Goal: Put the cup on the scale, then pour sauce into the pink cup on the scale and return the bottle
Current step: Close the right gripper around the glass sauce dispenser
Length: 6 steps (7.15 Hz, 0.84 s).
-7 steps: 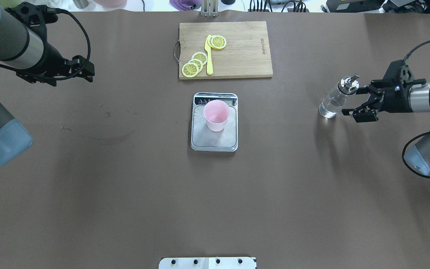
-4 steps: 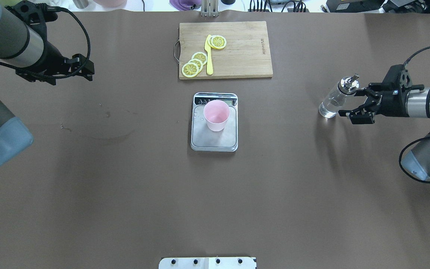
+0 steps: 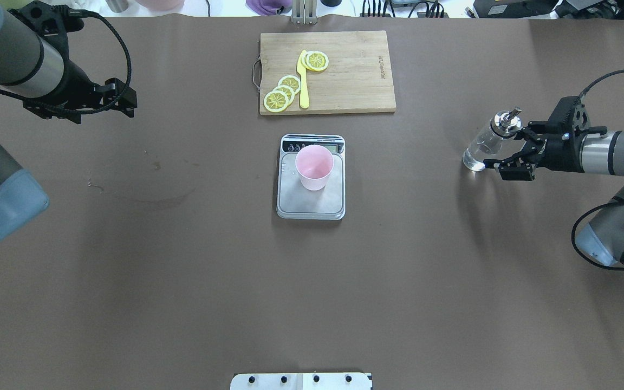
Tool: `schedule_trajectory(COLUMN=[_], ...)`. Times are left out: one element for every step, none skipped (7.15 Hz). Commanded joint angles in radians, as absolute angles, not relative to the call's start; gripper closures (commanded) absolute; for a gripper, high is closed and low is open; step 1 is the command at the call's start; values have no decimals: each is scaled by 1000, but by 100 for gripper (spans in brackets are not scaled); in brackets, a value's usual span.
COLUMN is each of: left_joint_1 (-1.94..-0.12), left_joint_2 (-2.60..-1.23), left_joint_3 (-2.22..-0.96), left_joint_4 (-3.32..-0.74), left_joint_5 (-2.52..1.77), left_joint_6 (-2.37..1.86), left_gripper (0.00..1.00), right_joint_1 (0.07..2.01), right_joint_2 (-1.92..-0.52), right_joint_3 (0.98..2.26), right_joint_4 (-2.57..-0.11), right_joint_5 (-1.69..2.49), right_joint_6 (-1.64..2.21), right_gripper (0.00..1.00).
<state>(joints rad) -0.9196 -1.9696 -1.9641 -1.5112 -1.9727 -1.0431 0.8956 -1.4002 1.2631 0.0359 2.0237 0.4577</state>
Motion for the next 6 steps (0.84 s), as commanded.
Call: schedule_trajectory(left_joint_1=[-919,-919,-920,-919,-919,-919], left_joint_2=[-1970,-1970,-1970,-1970,-1970,-1970], left_joint_3=[-1963,-1962,-1963,-1963,-1965,-1965], left_joint_4=[-1511,-1511,-1511,-1511,-1511,-1511], left_joint_5=[-1973,-1973,-1973,-1973,-1973,-1973], left_joint_6=[-1043,-1043,-1043,-1043,-1043,-1043], left_gripper=[3,3,3,3,3,3], right_joint_1=[887,887,887,887,884,873], right_joint_2=[-1390,-1390,-1388,-1388,-1385,-1385], right_joint_3=[1262,1259,1253,1253,1250,1247], right_joint_4=[46,46,49,51,52,52], right_joint_5=[2002,1999,1997,1973,1944,1921], right_joint_6=[486,485,485,485,483,483], right_gripper=[4,4,5,5,5,5])
